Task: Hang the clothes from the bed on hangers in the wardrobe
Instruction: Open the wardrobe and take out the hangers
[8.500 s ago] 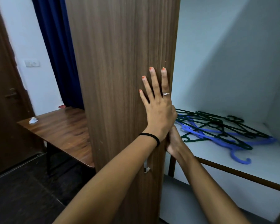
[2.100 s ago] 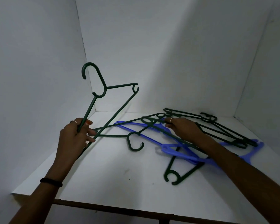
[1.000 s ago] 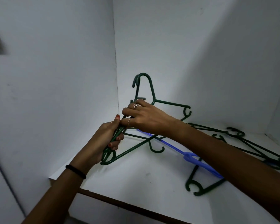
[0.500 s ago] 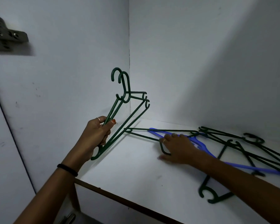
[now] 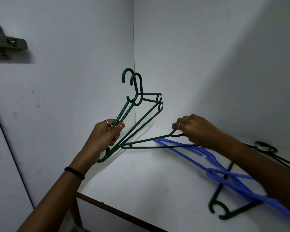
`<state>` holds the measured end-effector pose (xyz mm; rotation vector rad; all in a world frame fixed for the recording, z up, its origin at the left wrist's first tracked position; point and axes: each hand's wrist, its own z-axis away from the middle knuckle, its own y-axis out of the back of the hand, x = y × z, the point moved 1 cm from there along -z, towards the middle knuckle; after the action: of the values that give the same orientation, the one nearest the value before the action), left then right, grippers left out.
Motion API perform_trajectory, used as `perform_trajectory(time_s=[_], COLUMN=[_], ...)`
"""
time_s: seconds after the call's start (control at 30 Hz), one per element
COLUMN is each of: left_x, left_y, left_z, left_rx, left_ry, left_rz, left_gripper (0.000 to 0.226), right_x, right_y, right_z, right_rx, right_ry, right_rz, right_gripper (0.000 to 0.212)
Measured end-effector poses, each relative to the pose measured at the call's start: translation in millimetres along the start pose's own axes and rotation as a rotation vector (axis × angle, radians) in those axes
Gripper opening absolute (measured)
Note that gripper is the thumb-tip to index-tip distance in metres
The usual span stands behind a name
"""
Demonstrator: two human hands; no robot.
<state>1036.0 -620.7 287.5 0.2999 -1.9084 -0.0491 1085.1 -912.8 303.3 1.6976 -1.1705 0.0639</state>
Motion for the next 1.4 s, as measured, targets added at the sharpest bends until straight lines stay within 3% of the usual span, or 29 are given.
perform_trajectory(time_s=[0.43,0.57,0.7,0.9,1.0,1.1,1.2,1.4], left_x=[6,8,10,14,12,10,9,22], left_y=[-24,-27,-26,-36,-49,-71,-101,-166], left_z=[5,7,8,5,5,9,15,33], left_rx=[-0.266,-0.274,-0.160,0.001,-0.044,-0.107,-0.174,-0.294], left_ry=[0.009,0.032,0.003,-0.102,-0.080,-0.053,0.000,0.087], left_rz=[-0.073,-0.039,0.024,0.068,0.112,0.180,0.288,0.463], left_gripper=[0.014,0.014,0.014,0.012,0.011,0.012,0.015,0.017], right_x=[8,9,27,54,53,46,38,26], right_y=[57,71,85,95,93,93,93,80], right_z=[-23,-20,-19,-12,-13,-23,-41,-74], right_rx=[-0.004,-0.028,-0.078,-0.012,0.087,0.297,0.465,0.604], right_ry=[0.080,0.062,-0.087,-0.503,-0.760,-0.984,-1.039,-1.183], right_rz=[-0.233,-0.298,-0.507,-0.542,-0.688,-1.057,-1.340,-1.441], right_gripper=[0.053,0.035,0.022,0.018,0.023,0.016,0.014,0.016])
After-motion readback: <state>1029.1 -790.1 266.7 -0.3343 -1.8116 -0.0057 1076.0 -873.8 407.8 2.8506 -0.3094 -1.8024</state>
